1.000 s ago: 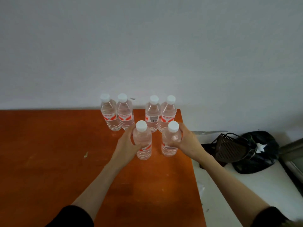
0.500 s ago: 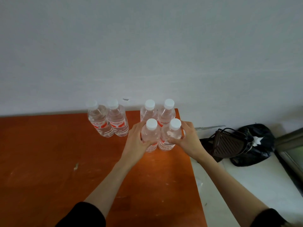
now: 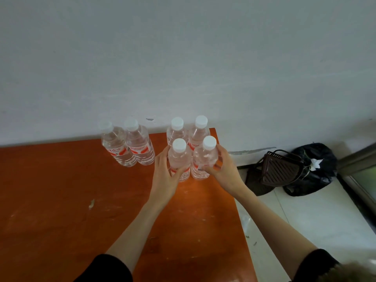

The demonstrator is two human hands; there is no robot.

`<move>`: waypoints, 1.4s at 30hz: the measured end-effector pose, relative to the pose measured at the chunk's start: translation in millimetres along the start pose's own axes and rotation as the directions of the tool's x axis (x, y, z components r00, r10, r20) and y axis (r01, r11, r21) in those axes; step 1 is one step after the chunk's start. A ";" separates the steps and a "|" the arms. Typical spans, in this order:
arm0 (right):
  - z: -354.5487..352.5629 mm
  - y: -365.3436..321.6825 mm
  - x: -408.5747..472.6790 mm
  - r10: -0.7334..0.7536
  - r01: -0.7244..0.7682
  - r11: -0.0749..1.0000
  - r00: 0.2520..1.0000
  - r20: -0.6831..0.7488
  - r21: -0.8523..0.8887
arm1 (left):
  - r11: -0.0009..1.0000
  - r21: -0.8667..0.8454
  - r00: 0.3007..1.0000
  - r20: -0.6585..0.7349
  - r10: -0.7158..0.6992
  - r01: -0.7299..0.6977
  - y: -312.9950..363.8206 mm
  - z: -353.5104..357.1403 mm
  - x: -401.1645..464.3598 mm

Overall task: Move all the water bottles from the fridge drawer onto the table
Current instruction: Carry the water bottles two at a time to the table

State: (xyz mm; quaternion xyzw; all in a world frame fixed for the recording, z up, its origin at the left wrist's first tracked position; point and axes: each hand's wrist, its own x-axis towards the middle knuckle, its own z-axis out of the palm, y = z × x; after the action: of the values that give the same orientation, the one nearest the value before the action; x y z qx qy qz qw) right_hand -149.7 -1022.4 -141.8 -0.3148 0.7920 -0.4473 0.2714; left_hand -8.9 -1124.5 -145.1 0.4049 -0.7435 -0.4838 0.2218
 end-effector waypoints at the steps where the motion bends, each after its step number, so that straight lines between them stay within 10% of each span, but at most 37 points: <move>1: 2.5 1.7 -3.8 -0.012 0.012 1.000 1.000 -0.001 -0.013 | 1.000 0.020 1.000 -0.003 -0.014 0.014 -2.6 -0.5 -1.4; 9: -9.0 31.1 -66.6 0.034 -0.043 0.920 0.999 -0.029 -0.389 | 0.939 0.340 0.965 0.228 -0.132 0.048 -12.6 12.5 -54.8; 13: -48.1 33.4 -105.3 -0.055 -0.013 0.747 0.995 -0.082 -0.665 | 0.876 0.384 0.900 0.420 0.115 -0.292 17.5 25.5 -68.1; 20: -160.2 14.5 -213.3 -0.234 -0.172 0.448 0.925 -0.301 -0.877 | 0.421 0.427 0.597 0.627 0.500 -0.801 133.0 76.8 -103.7; 31: -280.9 -16.9 -541.1 -0.248 -0.697 0.192 0.646 -0.721 -0.691 | 0.015 0.102 0.076 0.623 0.779 -0.995 296.5 156.9 -336.3; 42: -275.4 0.5 -852.8 -0.073 -0.951 0.034 0.305 -0.950 -0.308 | -0.217 -0.239 -0.319 0.590 0.742 -0.946 324.1 218.4 -630.4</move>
State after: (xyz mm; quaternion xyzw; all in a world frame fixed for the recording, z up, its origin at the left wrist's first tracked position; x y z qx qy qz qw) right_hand 212.3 -241.9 108.8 0.1713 0.9484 0.1692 -0.2063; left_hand 69.5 -425.7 90.6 -0.4394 -0.8706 -0.0843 0.2048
